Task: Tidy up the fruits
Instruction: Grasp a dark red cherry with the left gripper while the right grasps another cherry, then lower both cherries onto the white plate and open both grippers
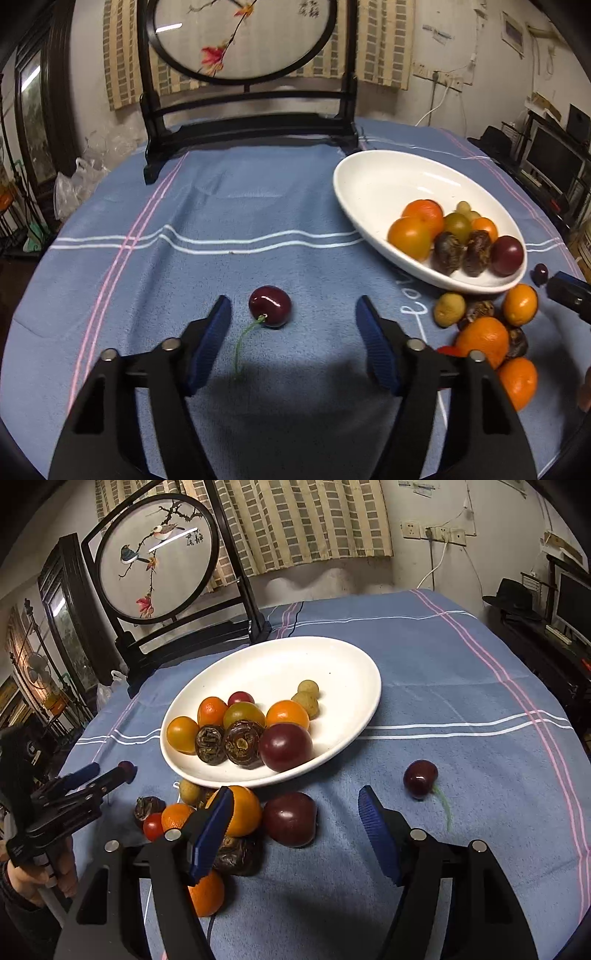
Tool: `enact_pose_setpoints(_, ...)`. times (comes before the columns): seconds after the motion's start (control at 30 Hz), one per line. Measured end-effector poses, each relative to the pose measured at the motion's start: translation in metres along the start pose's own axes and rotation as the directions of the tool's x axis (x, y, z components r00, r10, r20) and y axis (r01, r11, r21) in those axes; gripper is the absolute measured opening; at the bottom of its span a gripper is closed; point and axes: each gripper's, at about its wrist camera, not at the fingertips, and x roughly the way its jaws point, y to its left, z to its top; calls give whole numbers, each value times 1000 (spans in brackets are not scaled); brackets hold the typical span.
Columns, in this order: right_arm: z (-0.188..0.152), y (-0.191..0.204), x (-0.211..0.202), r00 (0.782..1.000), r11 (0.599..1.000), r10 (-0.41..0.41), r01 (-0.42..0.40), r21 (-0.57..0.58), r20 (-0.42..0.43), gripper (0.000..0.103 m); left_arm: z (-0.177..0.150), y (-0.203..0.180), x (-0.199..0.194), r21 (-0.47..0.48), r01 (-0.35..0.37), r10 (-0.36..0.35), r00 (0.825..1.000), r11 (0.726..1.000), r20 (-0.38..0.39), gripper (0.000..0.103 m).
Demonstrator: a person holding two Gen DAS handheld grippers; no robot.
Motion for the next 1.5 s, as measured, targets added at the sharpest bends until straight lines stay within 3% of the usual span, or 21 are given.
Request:
enact_pose_setpoints(0.1,1,0,-3,1000,1000,-1,1,-2,13,71,-1,6,14,-24,-21,20,999,999,-37,57)
enact_pose_setpoints(0.17,1,0,-3,1000,1000,-1,1,-3,11,71,-1,12,23,-54,-9,5,997,999,-75,45)
enact_pose_setpoints(0.2,1,0,-3,1000,1000,-2,2,-4,9,71,-2,14,27,-69,3,-10,995,998,-96,32)
enact_pose_setpoints(0.27,1,0,-3,1000,1000,-6,6,-9,4,71,-1,18,30,-88,11,-20,994,996,-105,24)
enact_pose_setpoints(0.37,2,-4,-6,1000,1000,-26,26,-18,-3,71,-2,24,24,-129,24,-37,994,991,-102,24)
enact_pose_setpoints(0.57,8,-43,-19,994,992,-103,101,81,23,71,3,15,-4,-108,40,-40,999,993,9,24)
enact_pose_setpoints(0.7,9,-65,-14,986,977,-168,167,135,-3,71,4,8,-5,-86,63,-63,998,994,-2,24)
enact_pose_setpoints(0.8,6,-63,2,973,968,-229,231,99,-32,70,4,7,-7,-86,79,-80,997,993,-4,24)
enact_pose_setpoints(0.9,5,-61,15,971,969,-234,237,71,-49,46,3,4,-8,-85,97,-98,995,992,-3,24)
enact_pose_setpoints(1.1,6,-62,36,952,952,-303,305,37,-48,46,0,-2,-8,-65,115,-116,993,991,-10,24)
enact_pose_setpoints(1.17,7,-59,43,950,951,-307,308,8,-62,40,0,-5,-8,-56,121,-121,993,991,-12,24)
enact_pose_setpoints(1.2,6,-60,47,947,950,-312,313,-1,-77,30,0,-5,-7,-54,123,-124,992,991,-13,24)
enact_pose_setpoints(1.4,8,-63,27,963,961,-266,268,62,-30,29,0,-4,-8,-60,142,-143,990,988,-14,24)
enact_pose_setpoints(1.5,8,-58,11,985,980,-174,173,95,9,29,0,-5,-9,-56,143,-143,990,988,-10,24)
